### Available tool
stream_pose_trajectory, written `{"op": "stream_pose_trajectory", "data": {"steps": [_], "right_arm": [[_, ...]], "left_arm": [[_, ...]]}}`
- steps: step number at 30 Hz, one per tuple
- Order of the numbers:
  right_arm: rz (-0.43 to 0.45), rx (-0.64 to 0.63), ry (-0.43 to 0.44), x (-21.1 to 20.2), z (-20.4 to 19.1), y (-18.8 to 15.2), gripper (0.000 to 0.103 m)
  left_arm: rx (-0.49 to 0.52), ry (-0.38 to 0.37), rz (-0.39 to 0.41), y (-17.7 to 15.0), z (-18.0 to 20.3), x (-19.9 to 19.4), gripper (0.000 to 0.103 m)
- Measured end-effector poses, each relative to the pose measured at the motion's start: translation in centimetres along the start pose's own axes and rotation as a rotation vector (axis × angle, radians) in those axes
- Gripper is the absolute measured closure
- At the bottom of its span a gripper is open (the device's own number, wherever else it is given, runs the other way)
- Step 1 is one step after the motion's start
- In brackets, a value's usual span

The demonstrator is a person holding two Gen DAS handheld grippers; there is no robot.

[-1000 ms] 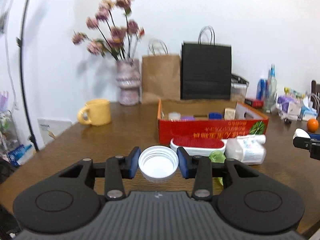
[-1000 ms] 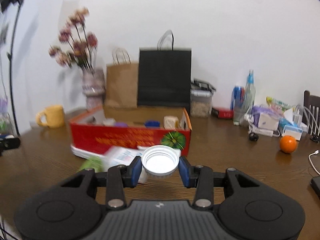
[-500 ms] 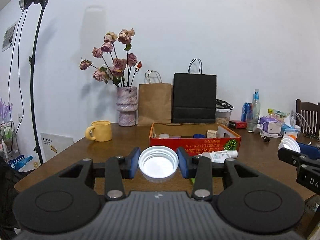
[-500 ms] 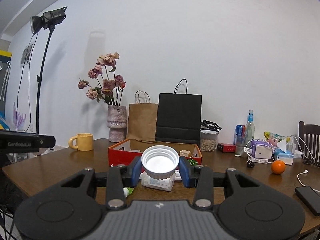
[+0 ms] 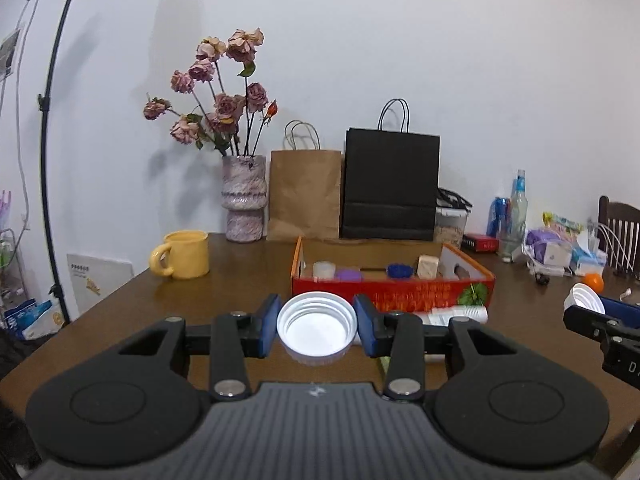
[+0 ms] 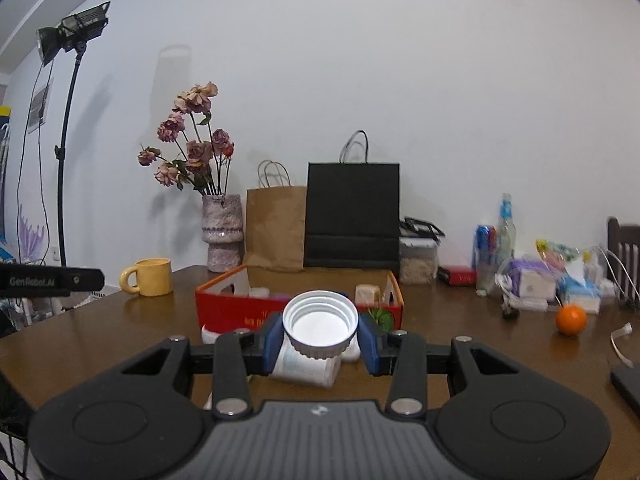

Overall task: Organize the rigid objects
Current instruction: 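Carry the white bottle cap toward the red box with the left tool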

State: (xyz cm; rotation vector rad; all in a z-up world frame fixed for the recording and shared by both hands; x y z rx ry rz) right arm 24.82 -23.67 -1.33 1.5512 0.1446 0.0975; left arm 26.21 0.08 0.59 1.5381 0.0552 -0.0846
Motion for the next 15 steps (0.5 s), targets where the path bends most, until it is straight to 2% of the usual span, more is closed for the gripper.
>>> {"op": "stream_pose_trajectory", "data": {"steps": [3, 9, 15], "right_arm": [[0.018, -0.023, 0.02, 3.2, 0.3, 1.7, 0.064], [-0.005, 0.039, 0.105, 11.4, 1.2, 4.1, 0.064], [-0.073, 0.03, 0.15, 20.4, 1.1, 4.6, 0.064]], "left_arm": [[0.026, -0.006, 0.006, 1.3, 0.0, 3.2, 0.062], [0.01, -0.038, -0.027, 3.2, 0.2, 11.0, 0.062], [0.007, -0.073, -0.128, 3.8, 0.2, 19.8, 0.062]]}}
Point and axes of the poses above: each gripper's, at about its wrist camera, not at the fingertips, and x roughly the way its jaws point, z to its right, y to its top, the point moved 8 cm from there along x, roughly the way its jaws point, and after that the axes turned 9 degrees about z, right-handed, at the moved point
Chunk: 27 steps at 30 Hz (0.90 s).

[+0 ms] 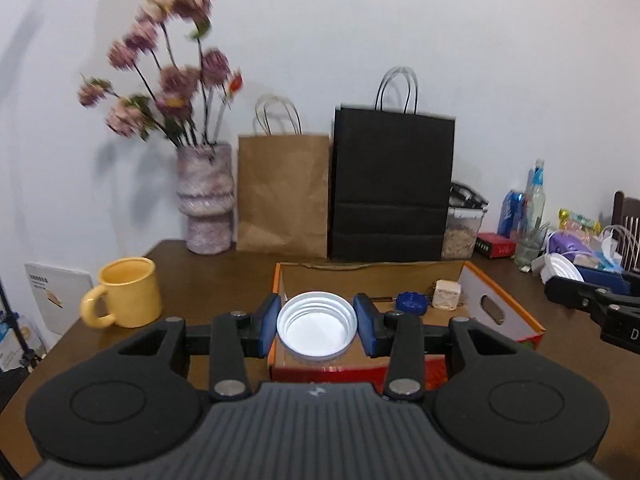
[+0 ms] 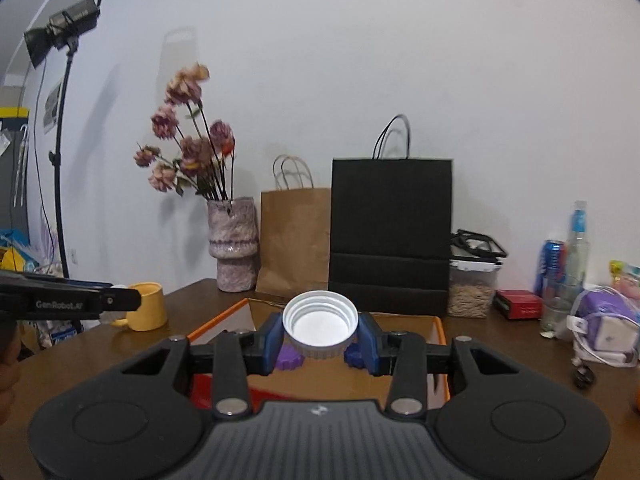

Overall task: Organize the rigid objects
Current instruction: 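Carry the white bottle cap toward the red box with the left tool, then lower the white cap into the red box and open the left tool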

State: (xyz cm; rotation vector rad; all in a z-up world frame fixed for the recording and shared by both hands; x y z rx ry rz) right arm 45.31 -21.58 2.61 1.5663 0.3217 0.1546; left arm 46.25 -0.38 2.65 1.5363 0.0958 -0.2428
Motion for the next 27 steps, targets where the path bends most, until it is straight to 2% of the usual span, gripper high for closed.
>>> {"op": "stream_pose_trajectory", "data": {"steps": [2, 4, 5, 8, 10, 12, 14, 16, 19, 23, 27], "right_arm": [[-0.035, 0.001, 0.025, 3.7, 0.3, 0.5, 0.064], [-0.088, 0.021, 0.044, 7.4, 0.7, 0.9, 0.064], [-0.137, 0.041, 0.059, 9.7, 1.0, 0.9, 0.064], [-0.3, 0.131, 0.116, 16.0, 1.4, 0.3, 0.064], [-0.422, 0.176, 0.139, 20.4, 1.5, -0.8, 0.064], [-0.538, 0.18, 0.14, 24.2, 1.5, -2.6, 0.064], [-0.626, 0.194, 0.137, 26.8, 1.4, -4.4, 0.064], [-0.688, 0.212, 0.122, 29.0, 1.2, -6.2, 0.064], [-0.748, 0.17, 0.099, 30.5, 0.5, -8.2, 0.063], [-0.809, 0.139, 0.065, 31.6, 0.4, -10.1, 0.059], [-0.807, 0.149, 0.05, 31.5, 0.8, -9.9, 0.058]], "left_arm": [[-0.006, -0.018, -0.052, 0.3, -0.3, 3.0, 0.062], [-0.017, -0.048, -0.142, 0.4, -0.6, 6.8, 0.062], [-0.026, -0.058, -0.182, 0.2, -0.7, 8.3, 0.062], [-0.047, -0.102, -0.377, -1.2, -1.0, 14.2, 0.062], [-0.057, -0.103, -0.501, -2.8, -1.2, 17.4, 0.062], [-0.023, -0.104, -0.595, -4.2, -1.0, 19.7, 0.062], [0.013, -0.123, -0.665, -5.5, -0.7, 21.6, 0.062], [0.037, -0.105, -0.733, -6.7, -0.8, 23.2, 0.061], [0.1, -0.089, -0.748, -7.0, -0.6, 24.2, 0.058], [0.099, -0.079, -0.798, -7.5, -0.4, 24.7, 0.034], [0.096, -0.066, -0.817, -7.4, -0.3, 24.8, 0.033]]}}
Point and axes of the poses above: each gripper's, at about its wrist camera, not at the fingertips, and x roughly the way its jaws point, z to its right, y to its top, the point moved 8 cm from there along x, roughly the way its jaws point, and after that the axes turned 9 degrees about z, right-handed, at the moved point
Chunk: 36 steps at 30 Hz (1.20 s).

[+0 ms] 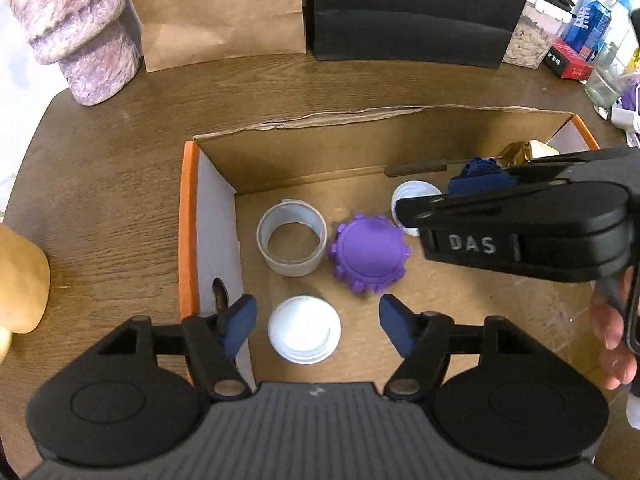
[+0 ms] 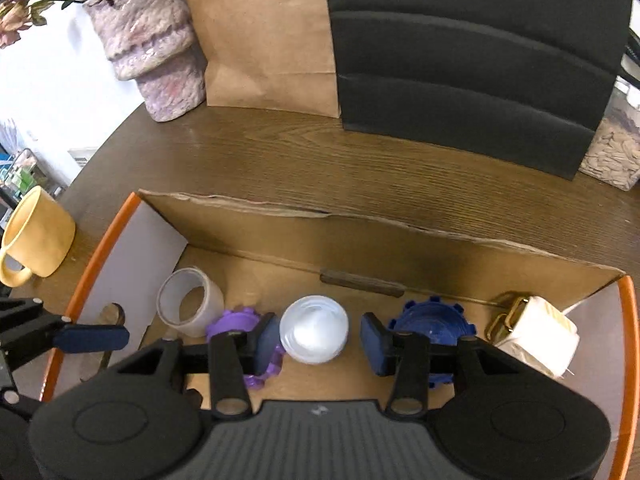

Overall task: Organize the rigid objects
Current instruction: 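Lower the white cap into the red box and open the left tool, then lift both tools out of the box and back toward the table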

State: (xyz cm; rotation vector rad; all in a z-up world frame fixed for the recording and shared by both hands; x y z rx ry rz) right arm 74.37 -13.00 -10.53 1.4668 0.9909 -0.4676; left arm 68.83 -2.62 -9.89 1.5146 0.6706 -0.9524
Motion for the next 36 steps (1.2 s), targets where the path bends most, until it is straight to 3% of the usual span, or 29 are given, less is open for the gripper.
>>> {"op": "stream_pose_trajectory", "data": {"steps": [10, 13, 18, 21, 23, 26, 30, 32, 36], "right_arm": [[0.079, -0.006, -0.045, -7.4, 1.4, -0.1, 0.048], [0.112, -0.007, -0.062, -10.9, 2.3, -1.0, 0.046], [0.258, 0.016, -0.073, -17.9, 3.1, -2.6, 0.036], [0.339, -0.038, -0.111, -21.6, 2.9, -4.1, 0.034], [0.392, -0.049, -0.128, -23.5, 2.8, -5.0, 0.024], [0.527, -0.035, -0.127, -26.4, 3.0, -6.4, 0.021], [0.783, -0.01, -0.107, -29.8, 3.4, -8.8, 0.011], [0.848, 0.015, -0.096, -30.7, 3.7, -10.3, 0.011], [0.871, 0.0, -0.099, -31.0, 3.4, -12.5, 0.011]], "left_arm": [[-0.025, 0.002, 0.02, -1.2, 0.6, -5.5, 0.028], [-0.015, 0.013, 0.075, -1.3, 1.3, -8.7, 0.023], [-0.004, 0.052, 0.324, -1.4, 2.4, -14.8, 0.015], [-0.014, 0.066, 0.42, -2.0, 3.0, -17.8, 0.014], [-0.021, 0.061, 0.476, -2.6, 3.5, -19.6, 0.014], [-0.024, 0.067, 0.606, -3.8, 4.1, -22.0, 0.008], [-0.029, 0.109, 0.892, -6.7, 5.1, -24.7, 0.007], [-0.02, 0.102, 0.947, -8.1, 5.6, -25.2, 0.007], [-0.06, 0.084, 0.964, -10.1, 5.9, -25.6, 0.007]]}}
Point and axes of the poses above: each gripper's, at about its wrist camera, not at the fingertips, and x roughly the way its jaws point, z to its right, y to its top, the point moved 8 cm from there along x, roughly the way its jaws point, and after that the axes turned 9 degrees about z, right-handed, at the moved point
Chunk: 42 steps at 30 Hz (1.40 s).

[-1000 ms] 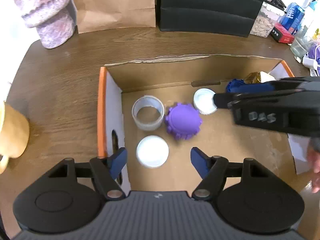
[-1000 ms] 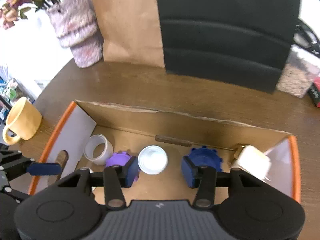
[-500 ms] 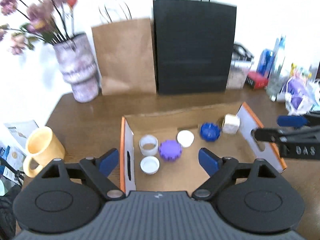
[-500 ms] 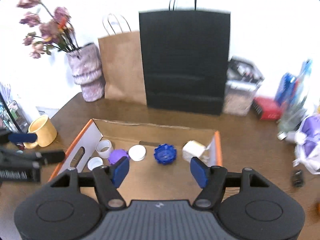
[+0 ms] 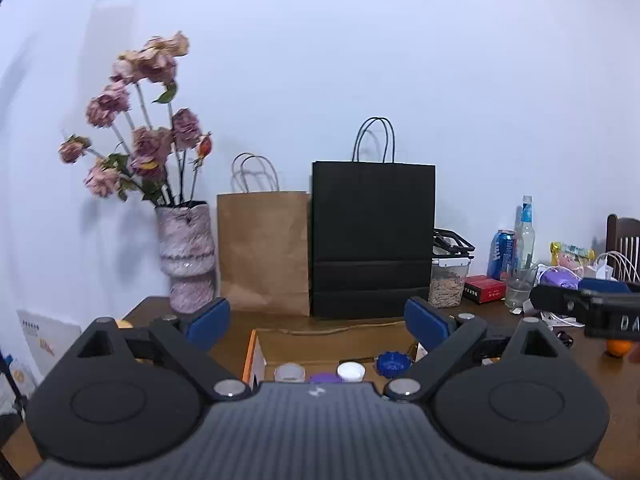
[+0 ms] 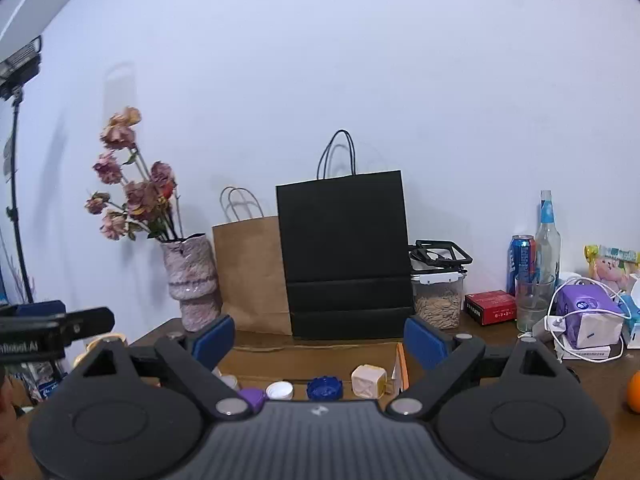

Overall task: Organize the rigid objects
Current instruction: 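Lift both tools out of the box and back toward the table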

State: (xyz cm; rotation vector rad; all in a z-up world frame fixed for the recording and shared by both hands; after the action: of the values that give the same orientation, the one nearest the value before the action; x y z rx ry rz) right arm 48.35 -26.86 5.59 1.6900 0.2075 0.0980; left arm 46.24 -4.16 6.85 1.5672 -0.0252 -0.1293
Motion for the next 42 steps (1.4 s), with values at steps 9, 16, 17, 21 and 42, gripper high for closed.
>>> {"op": "stream_pose_trajectory", "data": {"steps": [9, 16, 17, 21, 42], "right_arm": [[0.023, -0.002, -0.025, -4.0, -0.9, -1.2, 0.011], [0.054, -0.122, -0.058, -10.7, -1.9, -2.8, 0.011], [0.054, -0.146, -0.055, -11.9, -2.2, -3.4, 0.011], [-0.007, -0.206, -0.067, -16.9, -3.4, -6.8, 0.011], [-0.226, -0.082, -0.058, -19.4, -3.4, -16.1, 0.026]], "left_arm": [[-0.006, 0.004, 0.021, -0.8, -0.6, -3.9, 0.006], [0.079, 0.059, 0.048, -3.4, -1.6, -10.8, 0.001], [0.082, 0.065, 0.04, -4.0, -1.9, -12.1, 0.001], [0.002, 0.033, -0.076, -7.3, -3.2, -17.2, 0.0], [-0.045, -0.119, -0.27, -14.7, 1.7, -16.4, 0.01]]}}
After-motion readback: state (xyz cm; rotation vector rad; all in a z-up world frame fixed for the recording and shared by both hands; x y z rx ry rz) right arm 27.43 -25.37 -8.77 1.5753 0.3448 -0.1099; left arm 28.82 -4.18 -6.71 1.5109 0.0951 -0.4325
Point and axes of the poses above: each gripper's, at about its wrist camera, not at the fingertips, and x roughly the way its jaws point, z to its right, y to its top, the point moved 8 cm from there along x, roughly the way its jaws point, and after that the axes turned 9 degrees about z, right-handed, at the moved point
